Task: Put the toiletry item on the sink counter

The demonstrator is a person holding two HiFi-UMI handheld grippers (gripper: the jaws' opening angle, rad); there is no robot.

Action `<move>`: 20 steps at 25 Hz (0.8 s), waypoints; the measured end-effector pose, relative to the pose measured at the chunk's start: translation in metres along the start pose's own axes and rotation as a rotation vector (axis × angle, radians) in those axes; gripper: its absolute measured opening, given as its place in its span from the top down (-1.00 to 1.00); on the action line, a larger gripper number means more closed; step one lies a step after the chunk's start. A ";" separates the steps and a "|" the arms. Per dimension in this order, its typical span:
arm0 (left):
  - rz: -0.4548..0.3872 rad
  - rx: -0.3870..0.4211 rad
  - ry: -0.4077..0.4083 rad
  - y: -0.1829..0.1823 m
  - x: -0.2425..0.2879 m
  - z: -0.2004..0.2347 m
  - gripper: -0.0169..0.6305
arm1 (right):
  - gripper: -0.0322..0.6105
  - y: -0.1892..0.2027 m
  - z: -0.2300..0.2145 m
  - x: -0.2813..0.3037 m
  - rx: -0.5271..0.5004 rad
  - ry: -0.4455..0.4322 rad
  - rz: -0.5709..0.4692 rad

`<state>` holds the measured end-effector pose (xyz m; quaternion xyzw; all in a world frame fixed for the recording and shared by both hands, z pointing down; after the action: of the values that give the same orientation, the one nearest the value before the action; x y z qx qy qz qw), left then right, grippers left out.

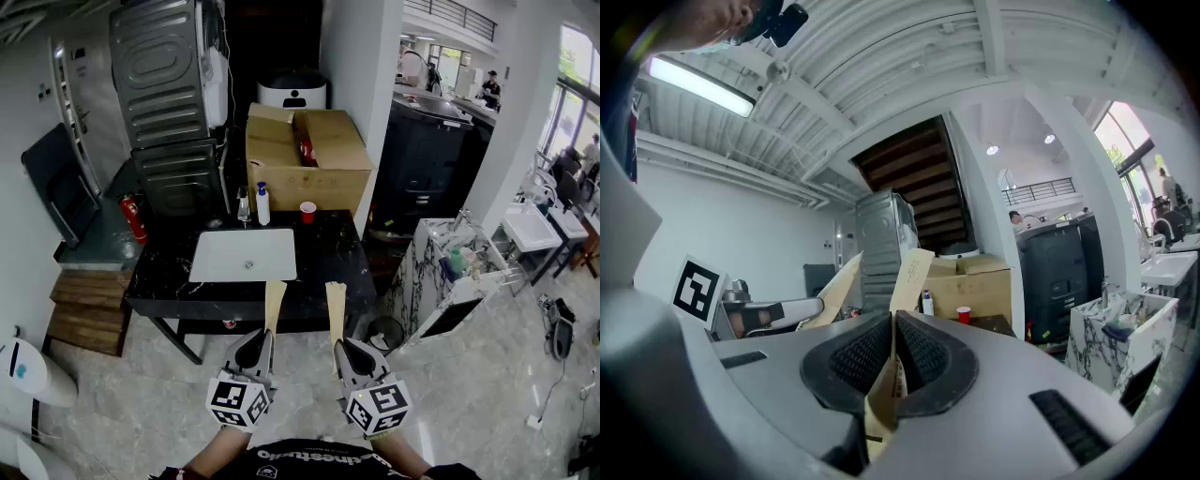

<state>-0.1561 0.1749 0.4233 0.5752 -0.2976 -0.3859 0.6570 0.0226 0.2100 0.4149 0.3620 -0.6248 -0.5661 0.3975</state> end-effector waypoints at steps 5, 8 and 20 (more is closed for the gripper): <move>0.005 -0.001 0.002 0.001 -0.002 -0.003 0.87 | 0.75 0.001 0.001 -0.002 -0.002 -0.004 0.008; 0.007 -0.012 0.002 0.001 -0.002 -0.004 0.87 | 0.75 0.001 0.002 -0.003 -0.005 -0.007 0.010; 0.012 -0.023 0.009 0.004 -0.001 -0.013 0.87 | 0.75 0.001 -0.006 -0.010 -0.011 0.006 0.010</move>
<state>-0.1456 0.1829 0.4254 0.5677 -0.2934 -0.3827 0.6672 0.0324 0.2170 0.4154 0.3585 -0.6223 -0.5663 0.4043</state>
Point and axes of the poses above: the fingertips, and each gripper's own axes: x forward along the fingers, z to its left, y out of its underside, the point moved 3 cm from there along -x, backward along the fingers, and after that the axes turned 3 degrees about -x, right-handed, at the moved point
